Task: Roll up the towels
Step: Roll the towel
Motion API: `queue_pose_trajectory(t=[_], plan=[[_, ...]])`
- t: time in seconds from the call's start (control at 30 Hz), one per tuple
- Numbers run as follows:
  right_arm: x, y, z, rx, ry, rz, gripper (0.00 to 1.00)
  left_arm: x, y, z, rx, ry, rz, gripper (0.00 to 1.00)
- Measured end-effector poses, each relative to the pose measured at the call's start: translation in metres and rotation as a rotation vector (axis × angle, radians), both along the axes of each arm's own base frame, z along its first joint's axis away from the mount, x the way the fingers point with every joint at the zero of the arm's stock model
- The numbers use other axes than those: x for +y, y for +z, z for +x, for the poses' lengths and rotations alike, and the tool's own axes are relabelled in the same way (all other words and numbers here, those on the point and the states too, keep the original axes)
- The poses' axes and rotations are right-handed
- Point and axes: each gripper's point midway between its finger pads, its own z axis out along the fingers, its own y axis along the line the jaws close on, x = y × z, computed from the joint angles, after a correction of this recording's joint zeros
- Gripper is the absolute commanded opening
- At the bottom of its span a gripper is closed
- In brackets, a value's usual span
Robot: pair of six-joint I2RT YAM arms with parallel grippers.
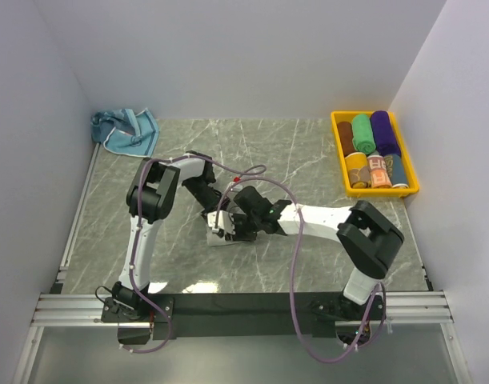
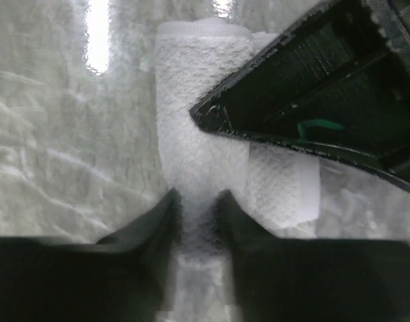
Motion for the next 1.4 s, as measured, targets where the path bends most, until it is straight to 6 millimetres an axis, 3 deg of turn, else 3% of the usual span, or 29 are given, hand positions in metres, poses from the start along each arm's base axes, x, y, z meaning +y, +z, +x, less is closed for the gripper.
queue_pose_trajectory(t=[0.1, 0.13, 0.37, 0.57, 0.67, 0.73, 0.83, 1.03, 1.2, 1.4], plan=[[0.006, -0.004, 0.004, 0.014, 0.014, -0.017, 0.03, 0.003, -0.001, 0.002, -0.004, 0.018, -0.005, 0.42], [0.007, -0.003, 0.004, 0.025, 0.019, -0.022, 0.00, 0.004, 0.000, 0.002, -0.006, 0.034, -0.012, 0.48], [0.021, 0.001, -0.004, 0.199, 0.025, -0.058, 0.00, 0.032, 0.008, 0.032, -0.246, 0.182, -0.068, 0.55], [0.023, -0.002, -0.016, 0.465, -0.038, -0.098, 0.00, 0.092, 0.039, 0.087, -0.559, 0.427, -0.070, 0.56], [0.026, -0.004, -0.020, 0.614, -0.070, -0.114, 0.00, 0.121, 0.060, 0.090, -0.686, 0.521, -0.046, 0.59], [0.027, -0.007, -0.019, 0.718, -0.094, -0.121, 0.00, 0.131, 0.072, 0.079, -0.790, 0.532, -0.030, 0.68], [0.028, -0.008, -0.018, 0.876, -0.129, -0.118, 0.00, 0.122, 0.080, 0.043, -0.916, 0.454, -0.030, 0.71], [0.027, -0.009, -0.014, 1.130, -0.191, -0.102, 0.00, 0.068, 0.062, -0.028, -1.084, 0.131, -0.105, 0.71], [0.026, -0.010, -0.010, 1.260, -0.226, -0.095, 0.00, 0.042, 0.045, -0.039, -1.183, -0.030, -0.109, 0.70], [0.023, -0.009, -0.011, 1.307, -0.242, -0.108, 0.00, 0.019, 0.035, -0.025, -1.296, -0.126, -0.103, 0.65]])
